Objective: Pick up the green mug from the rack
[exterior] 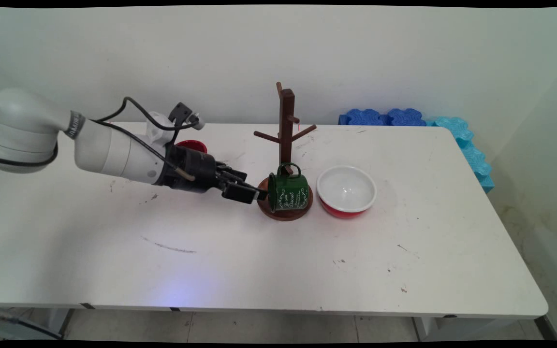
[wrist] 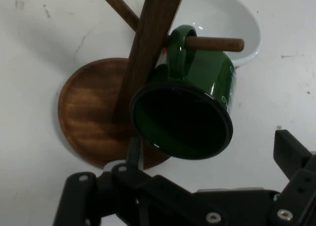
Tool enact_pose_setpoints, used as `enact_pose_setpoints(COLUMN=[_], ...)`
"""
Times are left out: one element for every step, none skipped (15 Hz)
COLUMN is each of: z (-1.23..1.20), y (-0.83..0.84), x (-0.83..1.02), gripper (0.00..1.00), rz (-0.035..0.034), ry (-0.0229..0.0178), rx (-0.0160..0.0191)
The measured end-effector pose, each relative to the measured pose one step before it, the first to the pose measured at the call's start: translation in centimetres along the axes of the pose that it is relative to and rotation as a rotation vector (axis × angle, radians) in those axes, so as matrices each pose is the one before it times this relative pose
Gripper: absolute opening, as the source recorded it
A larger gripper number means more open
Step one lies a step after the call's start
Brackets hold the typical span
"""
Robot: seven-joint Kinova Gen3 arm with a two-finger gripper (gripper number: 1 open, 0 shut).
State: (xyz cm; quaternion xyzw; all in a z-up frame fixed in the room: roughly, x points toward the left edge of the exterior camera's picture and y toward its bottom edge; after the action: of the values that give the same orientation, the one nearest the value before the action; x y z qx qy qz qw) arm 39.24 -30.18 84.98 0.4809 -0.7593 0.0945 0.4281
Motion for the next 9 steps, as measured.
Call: enact_pose_setpoints(z=[0.224, 0.193, 0.12, 0.174, 0.199, 0.197, 0.166, 0.106, 0.165], y=[-0.016, -0.012, -0.014, -0.02, -0.036, -0.042, -0.04, -0.036, -0.06], x=[-0.106, -0.089, -0.062, -0.085, -0.087, -0.077, -0.052, -0.033, -0.049], gripper=[1.0, 1.0, 1.0, 1.0, 1.0, 1.0, 1.0, 1.0, 1.0], rz=[-0.01267, -0.00957, -0.0062, -0.00879, -0.00906, -0.00823, -0.0063, -0.00413, -0.00553], ry=[0.00468, 0.00343, 0.00228, 0.0032, 0.00338, 0.00298, 0.00225, 0.00142, 0.00126], rx=[-0.0038, -0.00358, -0.0026, -0.00406, -0.00454, -0.00523, -0.00468, -0.00284, -0.00471])
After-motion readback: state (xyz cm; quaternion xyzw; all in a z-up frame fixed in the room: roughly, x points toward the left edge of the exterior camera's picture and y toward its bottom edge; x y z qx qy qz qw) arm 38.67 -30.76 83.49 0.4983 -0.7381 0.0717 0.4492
